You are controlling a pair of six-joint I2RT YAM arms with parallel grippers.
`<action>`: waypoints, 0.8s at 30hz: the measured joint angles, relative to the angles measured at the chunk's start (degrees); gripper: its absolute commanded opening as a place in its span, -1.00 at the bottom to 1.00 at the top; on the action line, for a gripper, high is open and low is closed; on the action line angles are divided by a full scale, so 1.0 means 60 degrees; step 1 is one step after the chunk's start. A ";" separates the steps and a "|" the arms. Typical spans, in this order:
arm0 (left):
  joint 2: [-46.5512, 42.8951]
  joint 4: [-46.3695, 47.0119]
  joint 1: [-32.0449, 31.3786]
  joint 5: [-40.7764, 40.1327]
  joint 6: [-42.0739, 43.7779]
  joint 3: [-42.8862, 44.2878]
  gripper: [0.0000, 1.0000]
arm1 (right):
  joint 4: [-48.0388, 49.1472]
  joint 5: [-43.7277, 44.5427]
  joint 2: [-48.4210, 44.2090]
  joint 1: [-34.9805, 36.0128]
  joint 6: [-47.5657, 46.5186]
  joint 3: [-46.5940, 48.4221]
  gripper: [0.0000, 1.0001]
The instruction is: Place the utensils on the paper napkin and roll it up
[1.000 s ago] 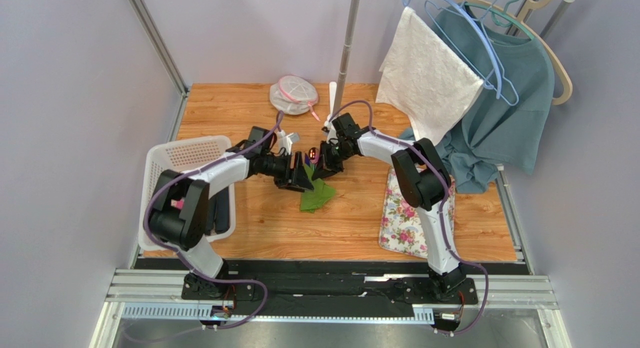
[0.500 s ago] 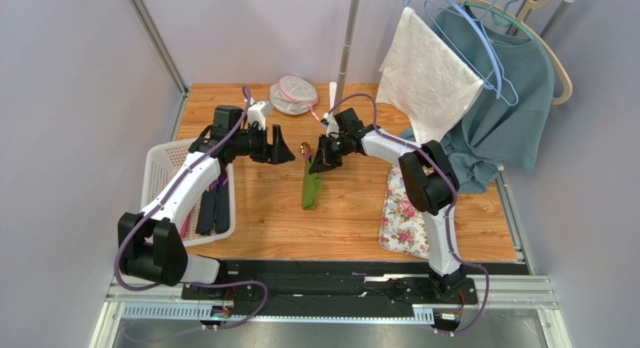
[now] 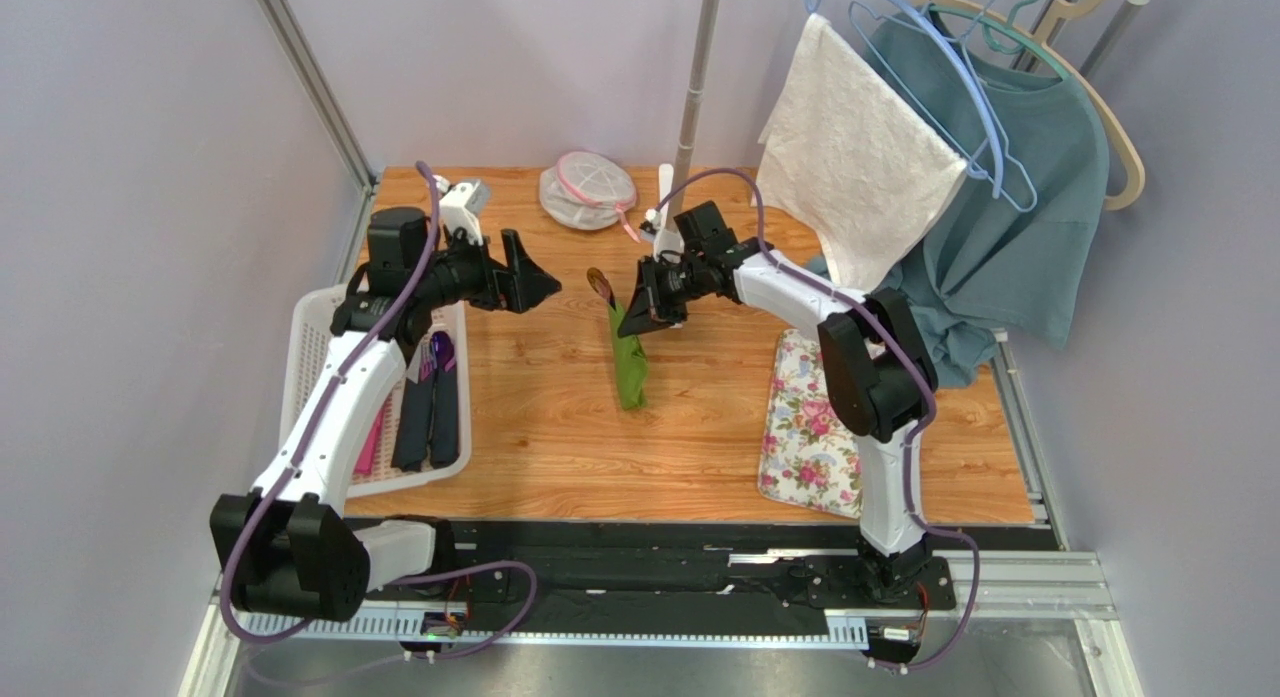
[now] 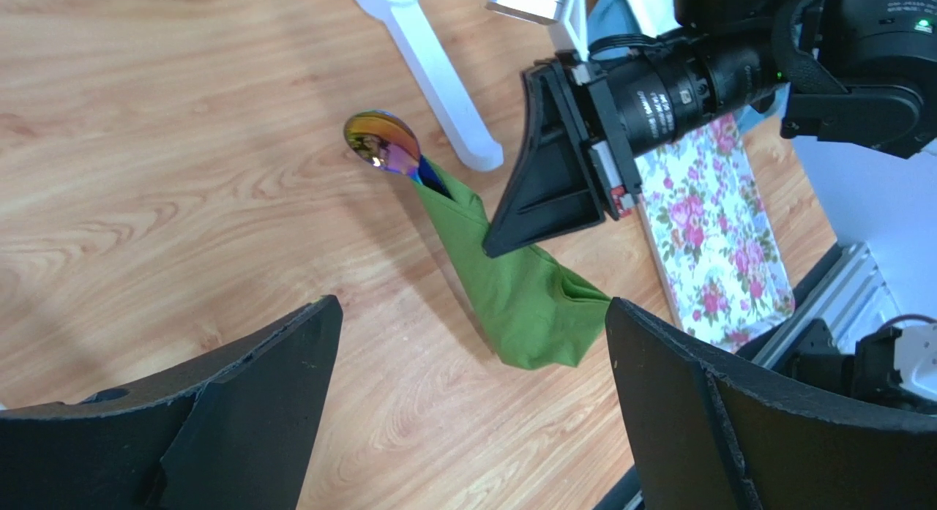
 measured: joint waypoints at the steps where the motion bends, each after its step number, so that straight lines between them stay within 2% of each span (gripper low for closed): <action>1: -0.0142 0.0157 0.0062 0.0036 -0.0051 -0.0120 0.98 | -0.0069 -0.0036 -0.0127 0.0000 -0.0080 0.0022 -1.00; 5: -0.0987 0.0761 0.0117 0.0069 -0.0098 -0.0601 0.91 | -0.0386 -0.0182 -0.0586 0.0000 -0.0430 0.0277 -1.00; 6: -0.1202 0.0867 0.0120 0.0062 -0.0044 -0.0637 0.99 | -0.0481 -0.0237 -0.0721 0.0000 -0.0521 0.0339 -1.00; 8: -0.1523 0.0936 0.0157 0.0168 0.0288 -0.0645 0.98 | -0.0729 -0.0328 -0.0973 0.0000 -0.0754 0.0528 -1.00; 12: -0.2237 0.1373 0.0827 0.0991 0.0379 -0.0954 0.99 | -0.1443 -0.0590 -0.1475 0.0000 -0.1330 0.1235 -1.00; 17: -0.2758 0.2240 0.1264 0.2608 -0.0386 -0.1555 0.98 | -0.2022 -0.1169 -0.2382 0.0000 -0.1789 0.2011 -1.00; 24: -0.4331 0.5457 0.1235 0.3792 -0.2320 -0.3719 0.92 | -0.2266 -0.2087 -0.3716 0.0022 -0.1949 0.2528 -1.00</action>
